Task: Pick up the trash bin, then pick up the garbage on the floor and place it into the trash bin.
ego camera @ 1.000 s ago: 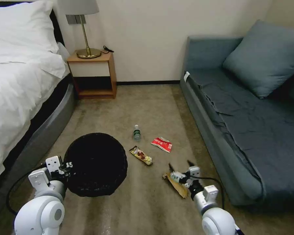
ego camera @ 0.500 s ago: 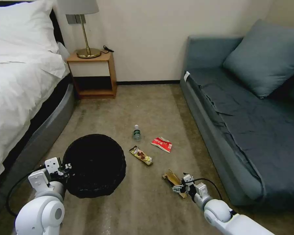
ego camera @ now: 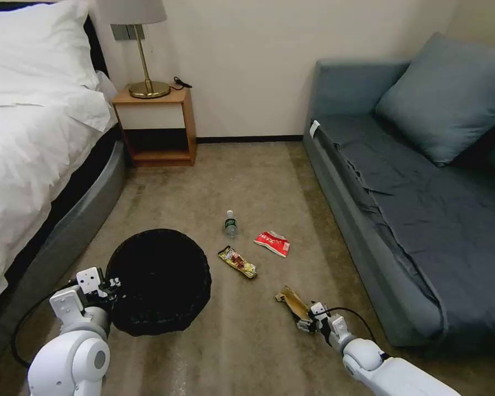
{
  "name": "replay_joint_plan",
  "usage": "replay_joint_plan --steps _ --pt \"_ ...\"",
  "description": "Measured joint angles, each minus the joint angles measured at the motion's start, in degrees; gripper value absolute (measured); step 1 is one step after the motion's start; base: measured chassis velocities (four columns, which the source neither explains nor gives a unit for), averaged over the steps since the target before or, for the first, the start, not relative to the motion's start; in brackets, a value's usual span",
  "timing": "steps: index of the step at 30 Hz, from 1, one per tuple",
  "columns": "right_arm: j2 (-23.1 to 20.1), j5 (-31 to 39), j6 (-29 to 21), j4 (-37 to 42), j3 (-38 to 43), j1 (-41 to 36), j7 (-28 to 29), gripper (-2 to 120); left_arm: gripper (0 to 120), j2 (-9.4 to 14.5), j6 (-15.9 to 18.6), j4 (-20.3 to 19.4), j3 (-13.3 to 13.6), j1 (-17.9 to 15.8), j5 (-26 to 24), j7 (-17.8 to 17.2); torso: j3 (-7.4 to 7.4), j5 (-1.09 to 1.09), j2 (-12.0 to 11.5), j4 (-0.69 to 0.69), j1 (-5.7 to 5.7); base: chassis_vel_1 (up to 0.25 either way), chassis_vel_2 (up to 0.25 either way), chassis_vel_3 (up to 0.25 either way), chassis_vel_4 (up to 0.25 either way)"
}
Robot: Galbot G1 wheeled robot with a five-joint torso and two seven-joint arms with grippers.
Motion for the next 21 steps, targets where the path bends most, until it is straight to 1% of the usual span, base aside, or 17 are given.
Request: replay_joint_plan --steps 1,5,6,9,10,11,13,14,18,21 --pt "0.0 0.0 0.0 0.0 0.0 0.0 0.0 65 3 0.0 0.0 0.0 0.0 0.0 0.0 0.0 0.0 0.0 0.0 0.0 0.0 0.0 0.0 0.0 0.0" --pt "0.1 -0.26 0.62 -0.02 0.61 -0.57 0.02 47 3 0.01 -0.14 0.01 -0.12 0.04 0.03 0.04 0.0 0.0 0.0 0.0 0.0 0.0 0.0 0.0 0.0" --pt "0.1 -0.26 0.62 -0.02 0.61 -0.57 0.02 47 3 0.01 -0.14 0.01 -0.12 0.04 0.03 0.04 0.0 0.0 0.0 0.0 0.0 0.0 0.0 0.0 0.0" --pt "-0.25 -0.27 0.74 0.74 1.16 -1.19 0.13 33 3 -0.06 -0.33 0.27 0.02 0.0 0.21 0.09 0.0 0.0 0.0 0.0 0.0 0.0 0.0 0.0 0.0" --pt "-0.39 -0.26 0.8 0.95 1.24 -1.32 0.19 30 3 -0.12 -0.35 0.36 0.1 -0.05 0.27 0.09 0.0 0.0 0.0 0.0 -0.01 0.0 0.0 0.0 0.0" --pt "-0.39 -0.26 0.8 0.95 1.24 -1.32 0.19 30 3 -0.12 -0.35 0.36 0.1 -0.05 0.27 0.09 0.0 0.0 0.0 0.0 -0.01 0.0 0.0 0.0 0.0" --pt "-0.78 -0.22 0.9 1.39 1.32 -1.48 0.23 19 3 -0.19 -0.39 0.46 0.28 -0.12 0.37 0.11 0.0 -0.01 0.0 0.0 0.0 0.0 0.0 0.0 0.0" --pt "-0.78 -0.22 0.9 1.39 1.32 -1.48 0.23 19 3 -0.19 -0.39 0.46 0.28 -0.12 0.37 0.11 0.0 -0.01 0.0 0.0 0.0 0.0 0.0 0.0 0.0" --pt "-1.22 0.22 1.07 2.42 1.33 -1.67 0.28 2 3 -0.21 -0.39 0.53 0.34 -0.17 0.4 0.13 0.0 -0.01 0.0 0.0 -0.01 0.0 0.0 0.0 0.0" --pt "-1.42 0.58 1.22 3.38 1.41 -1.9 0.38 0 3 -0.22 -0.39 0.56 0.44 -0.17 0.4 0.15 0.0 0.0 0.0 0.0 -0.01 0.0 0.0 0.0 0.0"
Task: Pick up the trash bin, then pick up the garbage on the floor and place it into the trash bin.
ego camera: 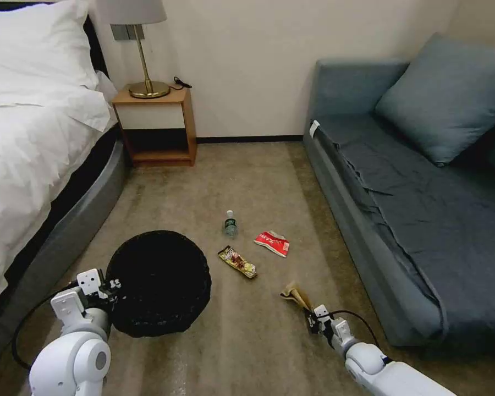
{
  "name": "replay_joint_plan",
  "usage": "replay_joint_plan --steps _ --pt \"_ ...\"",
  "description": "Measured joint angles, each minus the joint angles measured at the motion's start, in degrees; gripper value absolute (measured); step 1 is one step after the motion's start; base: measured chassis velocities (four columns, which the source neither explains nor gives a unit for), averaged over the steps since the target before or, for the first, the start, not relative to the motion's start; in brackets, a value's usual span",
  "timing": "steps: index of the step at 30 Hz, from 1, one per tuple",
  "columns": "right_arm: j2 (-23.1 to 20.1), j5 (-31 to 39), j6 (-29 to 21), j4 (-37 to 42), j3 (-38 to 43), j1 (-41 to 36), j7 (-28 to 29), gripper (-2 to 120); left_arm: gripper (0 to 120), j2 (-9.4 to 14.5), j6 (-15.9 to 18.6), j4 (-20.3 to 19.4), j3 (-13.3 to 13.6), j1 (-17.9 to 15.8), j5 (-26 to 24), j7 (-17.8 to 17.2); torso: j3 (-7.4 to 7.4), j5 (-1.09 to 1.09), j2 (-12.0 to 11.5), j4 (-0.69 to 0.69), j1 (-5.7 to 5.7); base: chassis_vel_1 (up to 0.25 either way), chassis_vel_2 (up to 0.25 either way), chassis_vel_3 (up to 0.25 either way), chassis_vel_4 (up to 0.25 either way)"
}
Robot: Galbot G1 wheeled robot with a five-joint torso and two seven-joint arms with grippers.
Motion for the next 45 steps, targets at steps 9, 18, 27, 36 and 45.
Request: replay_joint_plan --steps 9,18,27,36,45 --pt "-3.56 4.82 -0.26 14.04 2.81 -2.34 1.68 0 3 -0.01 0.0 0.9 0.53 -0.2 -0.01 0.04 0.0 0.0 0.0 0.0 0.0 0.0 0.0 0.0 0.0" --pt "-8.84 17.77 -4.77 42.82 2.01 1.47 5.98 0 3 -0.25 0.06 3.22 3.24 -0.52 0.4 -0.09 0.0 -0.04 0.0 -0.01 0.0 0.0 0.0 0.0 0.0" --pt "-1.19 23.9 -6.66 48.76 -19.81 19.28 17.87 0 3 -1.05 0.14 3.44 4.31 -0.19 2.15 -0.09 0.0 0.0 0.0 0.02 0.0 0.0 0.0 0.0 0.0" --pt "9.46 22.96 -5.75 39.06 -33.27 24.0 22.95 0 3 -1.65 0.14 1.7 4.25 0.48 2.53 -0.06 0.0 -0.01 0.0 0.02 0.0 0.0 0.0 0.0 0.0" --pt "10.09 21.95 -6.98 37.68 -34.27 24.47 24.06 25 3 -1.57 0.13 0.76 4.03 1.06 2.54 0.0 0.0 -0.01 0.0 0.0 0.0 0.0 0.0 0.0 0.0"
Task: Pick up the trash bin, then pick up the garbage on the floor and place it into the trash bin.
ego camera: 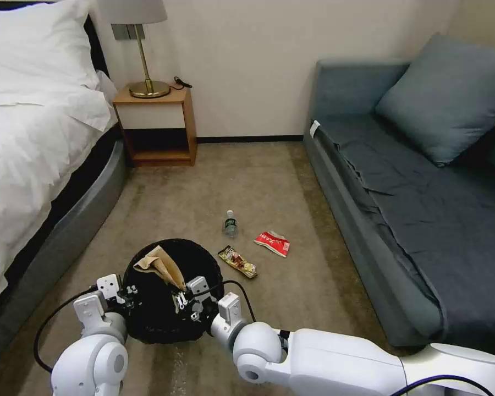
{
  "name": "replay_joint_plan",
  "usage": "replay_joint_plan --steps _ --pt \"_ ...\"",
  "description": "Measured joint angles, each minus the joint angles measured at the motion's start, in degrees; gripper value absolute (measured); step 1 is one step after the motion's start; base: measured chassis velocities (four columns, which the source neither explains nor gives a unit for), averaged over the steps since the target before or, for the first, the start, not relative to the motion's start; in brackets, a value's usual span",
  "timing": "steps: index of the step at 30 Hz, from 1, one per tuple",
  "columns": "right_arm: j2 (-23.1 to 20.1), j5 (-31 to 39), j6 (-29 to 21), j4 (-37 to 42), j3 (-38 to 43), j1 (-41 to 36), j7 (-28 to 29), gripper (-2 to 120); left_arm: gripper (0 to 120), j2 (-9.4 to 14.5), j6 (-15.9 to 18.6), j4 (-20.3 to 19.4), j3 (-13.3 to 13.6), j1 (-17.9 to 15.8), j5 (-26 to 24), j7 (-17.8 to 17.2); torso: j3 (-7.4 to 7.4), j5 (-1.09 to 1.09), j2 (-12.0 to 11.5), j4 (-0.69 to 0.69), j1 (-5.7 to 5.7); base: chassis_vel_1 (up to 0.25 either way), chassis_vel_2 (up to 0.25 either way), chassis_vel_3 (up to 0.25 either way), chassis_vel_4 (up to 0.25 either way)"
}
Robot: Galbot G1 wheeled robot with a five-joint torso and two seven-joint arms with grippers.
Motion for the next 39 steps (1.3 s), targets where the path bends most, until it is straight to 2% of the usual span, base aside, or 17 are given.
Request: replay_joint_plan --steps 3,6,11,12,13,16,17,22,23,26,27,30,32,33,37,38,39 --pt "-0.28 -0.15 -0.09 0.35 0.25 0.0 0.05 33 3 0.07 0.0 -0.14 -0.03 0.01 -0.03 0.02 0.0 0.01 0.0 0.0 0.0 0.0 0.0 0.0 0.0" --pt "-0.85 -0.34 -0.31 1.03 1.12 -0.21 0.15 48 3 0.16 0.0 -0.23 -0.07 0.0 -0.08 0.05 0.0 0.01 0.0 0.0 0.0 0.0 0.0 0.0 0.0" --pt "-1.46 -0.56 -0.79 1.78 2.05 -0.43 0.42 65 3 0.16 -0.01 -0.29 -0.1 0.01 -0.11 0.08 0.0 0.01 0.0 0.0 0.0 0.0 0.0 0.0 0.0" --pt "-1.46 -0.56 -0.79 1.78 2.05 -0.43 0.42 65 3 0.16 -0.01 -0.29 -0.1 0.01 -0.11 0.08 0.0 0.01 0.0 0.0 0.0 0.0 0.0 0.0 0.0" --pt "-1.78 -0.79 -0.8 2.44 2.91 -0.62 0.56 71 3 0.18 -0.02 -0.29 -0.17 0.01 -0.13 0.09 0.0 0.01 0.0 0.01 0.0 0.0 0.0 0.0 0.0" --pt "-3.38 -2.58 -0.78 5.09 8.97 -2.21 0.58 85 3 0.2 -0.12 -0.28 -0.45 -0.01 -0.25 0.11 0.0 0.02 0.0 0.01 0.0 0.0 0.0 0.0 0.0" --pt "-3.38 -2.58 -0.78 5.09 8.97 -2.21 0.58 85 3 0.2 -0.12 -0.28 -0.45 -0.01 -0.25 0.11 0.0 0.02 0.0 0.01 0.0 0.0 0.0 0.0 0.0" --pt "-9.03 -9.23 -0.51 10.7 26.07 -7.96 -0.79 99 3 0.3 -0.41 -0.03 -1.07 -0.17 -0.36 0.2 0.0 0.02 0.0 0.0 0.0 0.0 0.0 0.0 0.0" --pt "-9.03 -9.23 -0.51 10.7 26.07 -7.96 -0.79 99 3 0.3 -0.41 -0.03 -1.07 -0.17 -0.36 0.2 0.0 0.02 0.0 0.0 0.0 0.0 0.0 0.0 0.0" --pt "-12.42 -16.53 -1.01 17.9 43.32 -19.11 -1.53 100 3 0.46 -0.63 0.52 -1.43 -0.61 -0.48 0.36 0.0 0.04 0.0 -0.03 0.0 0.0 0.0 0.0 0.0" --pt "-12.42 -16.53 -1.01 17.9 43.32 -19.11 -1.53 100 3 0.46 -0.63 0.52 -1.43 -0.61 -0.48 0.36 0.0 0.04 0.0 -0.03 0.0 0.0 0.0 0.0 0.0" --pt "-12.68 -22.93 -2.41 24.65 56.17 -30.62 0.97 100 3 0.5 -1.0 1.29 -1.72 -0.91 -0.51 0.72 -0.01 0.03 0.01 -0.02 0.0 0.0 0.0 0.0 0.0" --pt "-11.56 -26.26 -2.97 27.15 61.15 -36.5 1.81 100 3 0.56 -1.19 1.71 -1.91 -1.09 -0.5 0.81 -0.01 0.0 0.01 -0.01 0.0 0.0 0.0 0.0 0.0" --pt "-11.56 -26.26 -2.97 27.15 61.15 -36.5 1.81 100 3 0.56 -1.19 1.71 -1.91 -1.09 -0.5 0.81 -0.01 0.0 0.01 -0.01 0.0 0.0 0.0 0.0 0.0" --pt "-5.74 -37.86 -1.5 29.53 66.15 -49.63 2.75 100 3 0.78 -1.36 1.95 -2.43 -1.28 -0.47 0.87 -0.01 0.01 0.01 -0.01 0.0 0.0 0.0 0.0 0.0" --pt "-5.74 -37.86 -1.5 29.53 66.15 -49.63 2.75 100 3 0.78 -1.36 1.95 -2.43 -1.28 -0.47 0.87 -0.01 0.01 0.01 -0.01 0.0 0.0 0.0 0.0 0.0" --pt "-2.77 -40.7 -0.4 29.58 66.45 -52.85 2.75 100 3 0.9 -1.36 1.95 -2.46 -1.27 -0.49 0.91 -0.01 0.02 0.01 -0.01 0.0 0.0 0.0 0.0 0.0"
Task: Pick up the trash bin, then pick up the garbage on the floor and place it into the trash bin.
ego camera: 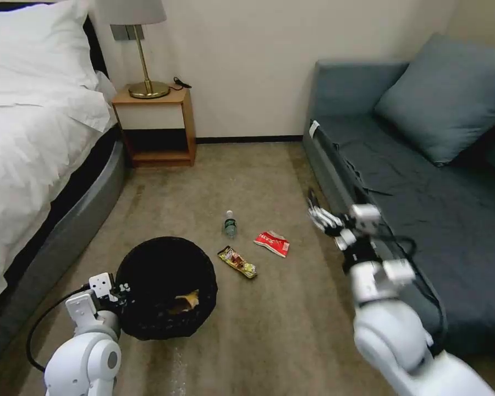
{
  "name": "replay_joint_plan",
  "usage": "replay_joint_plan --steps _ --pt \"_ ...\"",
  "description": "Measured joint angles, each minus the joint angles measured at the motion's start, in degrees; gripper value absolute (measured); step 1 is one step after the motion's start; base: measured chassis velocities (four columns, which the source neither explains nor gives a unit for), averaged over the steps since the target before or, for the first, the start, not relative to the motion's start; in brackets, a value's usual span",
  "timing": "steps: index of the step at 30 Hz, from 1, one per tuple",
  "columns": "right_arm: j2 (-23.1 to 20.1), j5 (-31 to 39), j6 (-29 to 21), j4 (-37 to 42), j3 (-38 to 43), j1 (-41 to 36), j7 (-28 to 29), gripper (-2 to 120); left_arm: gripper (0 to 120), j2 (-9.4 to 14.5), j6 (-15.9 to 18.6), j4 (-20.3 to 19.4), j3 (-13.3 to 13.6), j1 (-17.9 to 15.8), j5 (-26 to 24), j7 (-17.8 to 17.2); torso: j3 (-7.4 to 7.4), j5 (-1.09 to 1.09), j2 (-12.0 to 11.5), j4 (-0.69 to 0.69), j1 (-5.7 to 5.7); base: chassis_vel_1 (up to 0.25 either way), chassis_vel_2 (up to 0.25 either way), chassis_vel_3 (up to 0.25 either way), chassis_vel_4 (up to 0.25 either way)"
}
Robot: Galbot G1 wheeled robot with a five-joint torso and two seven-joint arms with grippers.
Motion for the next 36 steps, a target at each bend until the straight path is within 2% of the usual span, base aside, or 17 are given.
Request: replay_joint_plan --steps 2,7,20,36 --pt "4.41 -3.64 2.23 -0.19 -0.29 -4.16 -0.6 100 3 0.24 0.0 -0.11 -0.08 -0.02 -0.09 0.01 0.0 -0.03 0.0 0.0 0.0 0.0 0.0 0.0 0.0" --pt "7.35 -6.96 4.95 -1.38 -1.9 -7.8 -1.69 100 3 0.56 0.0 -0.69 -0.71 -0.16 -0.71 0.03 0.0 -0.02 0.0 0.01 0.0 0.0 0.0 0.0 0.0" --pt "6.57 -6.88 5.82 -2.54 -2.36 -7.12 -2.3 100 3 0.53 0.04 -1.14 -1.58 0.06 -1.26 0.0 0.0 -0.01 0.0 0.02 0.0 -0.029 0.024 0.033 -0.025" --pt "5.34 -6.15 5.64 -4.17 -3.07 -4.85 -2.47 100 3 0.42 0.04 -0.9 -2.13 -0.13 -1.66 -0.01 0.01 -0.01 -0.01 0.01 0.0 -0.204 0.194 0.197 -0.199"
